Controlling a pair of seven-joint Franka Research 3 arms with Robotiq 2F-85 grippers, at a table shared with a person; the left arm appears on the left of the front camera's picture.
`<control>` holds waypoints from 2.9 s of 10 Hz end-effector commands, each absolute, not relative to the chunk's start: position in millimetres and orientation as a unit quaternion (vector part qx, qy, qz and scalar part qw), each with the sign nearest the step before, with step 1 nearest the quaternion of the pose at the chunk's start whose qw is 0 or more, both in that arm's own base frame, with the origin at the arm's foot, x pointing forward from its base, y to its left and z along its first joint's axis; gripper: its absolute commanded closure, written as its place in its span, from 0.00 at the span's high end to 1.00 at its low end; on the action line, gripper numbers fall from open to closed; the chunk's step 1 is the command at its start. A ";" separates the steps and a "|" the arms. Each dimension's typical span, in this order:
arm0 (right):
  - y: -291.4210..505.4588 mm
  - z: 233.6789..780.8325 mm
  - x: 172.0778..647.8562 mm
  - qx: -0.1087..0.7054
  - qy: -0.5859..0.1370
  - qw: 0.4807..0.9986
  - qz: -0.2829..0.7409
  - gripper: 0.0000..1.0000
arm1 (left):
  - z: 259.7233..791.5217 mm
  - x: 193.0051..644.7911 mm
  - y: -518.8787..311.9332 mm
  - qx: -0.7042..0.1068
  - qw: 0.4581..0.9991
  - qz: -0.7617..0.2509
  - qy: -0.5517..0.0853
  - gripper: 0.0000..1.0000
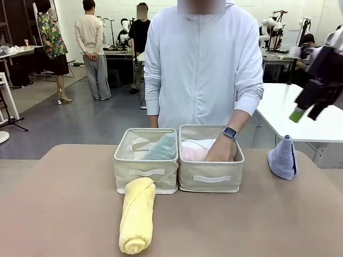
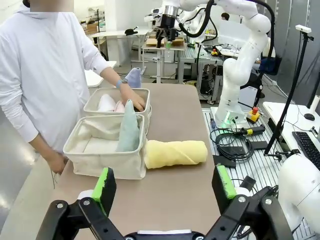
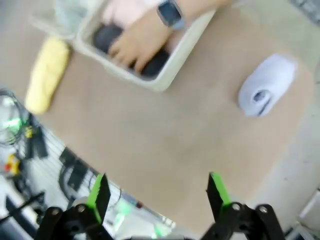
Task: Sort the towels based on their folding style.
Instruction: Pick up another triangle-folded towel from the table and place it in the left Fabric basket.
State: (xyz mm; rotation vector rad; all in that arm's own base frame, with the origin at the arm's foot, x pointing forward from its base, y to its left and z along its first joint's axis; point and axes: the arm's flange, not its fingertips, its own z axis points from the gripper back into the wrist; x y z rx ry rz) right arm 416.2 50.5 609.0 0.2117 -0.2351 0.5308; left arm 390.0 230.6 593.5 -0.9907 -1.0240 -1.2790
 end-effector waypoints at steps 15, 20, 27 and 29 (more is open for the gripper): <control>96.5 546.4 491.7 -0.094 -0.005 0.993 -0.075 1.00 | 593.7 386.5 230.0 -0.421 0.568 -0.547 -0.448 1.00; 91.0 533.0 477.8 -0.100 -0.029 0.992 -0.072 1.00 | 593.7 386.5 230.0 -0.421 0.568 -0.547 -0.448 1.00; 56.5 522.4 537.9 -0.006 -0.035 0.995 -0.089 1.00 | 593.7 386.5 230.0 -0.421 0.568 -0.547 -0.448 1.00; 39.2 511.2 556.5 0.027 -0.033 0.991 -0.124 1.00 | 593.7 386.5 230.0 -0.421 0.568 -0.547 -0.448 1.00</control>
